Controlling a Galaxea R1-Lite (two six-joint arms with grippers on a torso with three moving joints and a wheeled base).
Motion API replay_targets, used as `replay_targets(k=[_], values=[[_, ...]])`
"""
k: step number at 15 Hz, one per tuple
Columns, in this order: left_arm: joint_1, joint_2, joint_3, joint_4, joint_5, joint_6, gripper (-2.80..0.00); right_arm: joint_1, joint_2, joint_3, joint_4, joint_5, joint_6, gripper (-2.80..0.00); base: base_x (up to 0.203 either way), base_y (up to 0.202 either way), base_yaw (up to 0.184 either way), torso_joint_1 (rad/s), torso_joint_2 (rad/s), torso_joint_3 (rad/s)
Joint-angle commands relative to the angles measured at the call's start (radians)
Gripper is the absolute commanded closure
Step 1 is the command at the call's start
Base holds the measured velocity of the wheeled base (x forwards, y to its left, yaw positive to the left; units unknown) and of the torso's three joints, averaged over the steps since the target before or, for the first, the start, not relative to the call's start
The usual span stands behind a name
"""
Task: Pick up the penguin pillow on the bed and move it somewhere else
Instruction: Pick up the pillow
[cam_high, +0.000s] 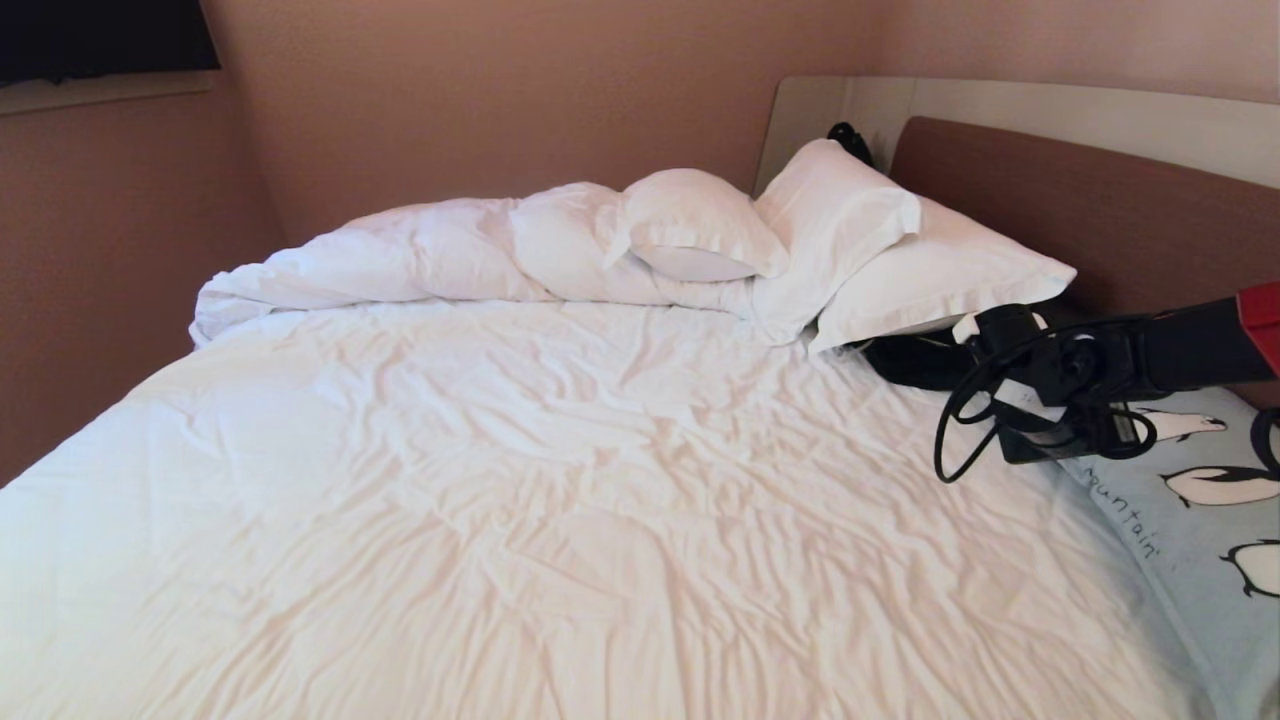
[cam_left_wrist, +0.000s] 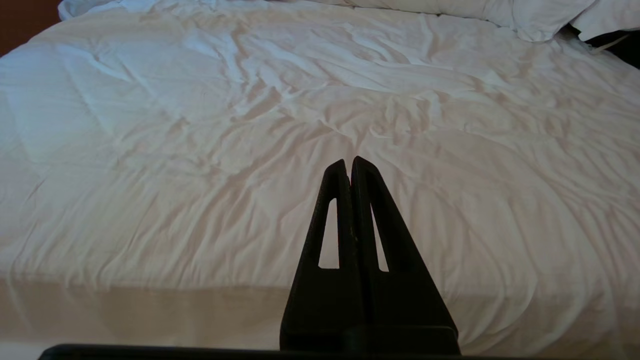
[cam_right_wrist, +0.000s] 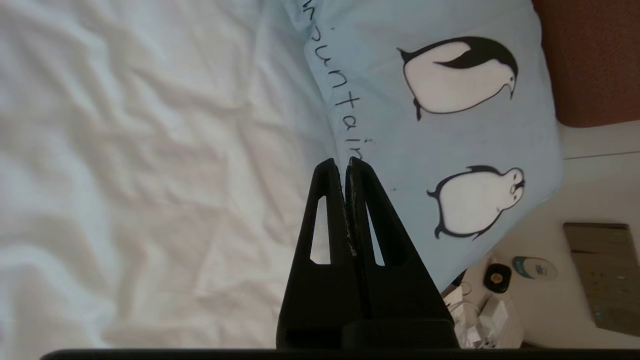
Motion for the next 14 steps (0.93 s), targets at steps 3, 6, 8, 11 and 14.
replay_targets(k=[3, 6, 8, 11, 14], values=[[0.000, 0.001, 0.002, 0.000, 0.000, 0.000, 0.00, 0.000, 0.040, 0.005, 0.005, -0.017, 0.065, 0.00, 0.000, 0.000, 0.000, 0.000, 0.00, 0.000], [0.000, 0.001, 0.002, 0.001, -0.001, 0.006, 0.00, 0.005, 0.091, 0.028, -0.002, -0.052, 0.102, 0.00, 0.000, 0.000, 0.000, 0.000, 0.00, 0.000], [0.000, 0.001, 0.002, 0.001, -0.001, 0.006, 0.00, 0.020, 0.133, 0.010, -0.005, -0.053, 0.116, 0.00, 0.000, 0.000, 0.000, 0.000, 0.00, 0.000], [0.000, 0.000, 0.002, 0.001, -0.002, 0.003, 0.00, 0.038, 0.164, 0.001, -0.005, -0.053, 0.116, 0.00, 0.000, 0.000, 0.000, 0.000, 0.00, 0.000], [0.000, 0.000, 0.002, 0.001, -0.001, 0.002, 0.00, 0.038, 0.206, -0.018, -0.006, -0.053, 0.121, 0.00, 0.000, 0.000, 0.000, 0.000, 0.00, 0.000]])
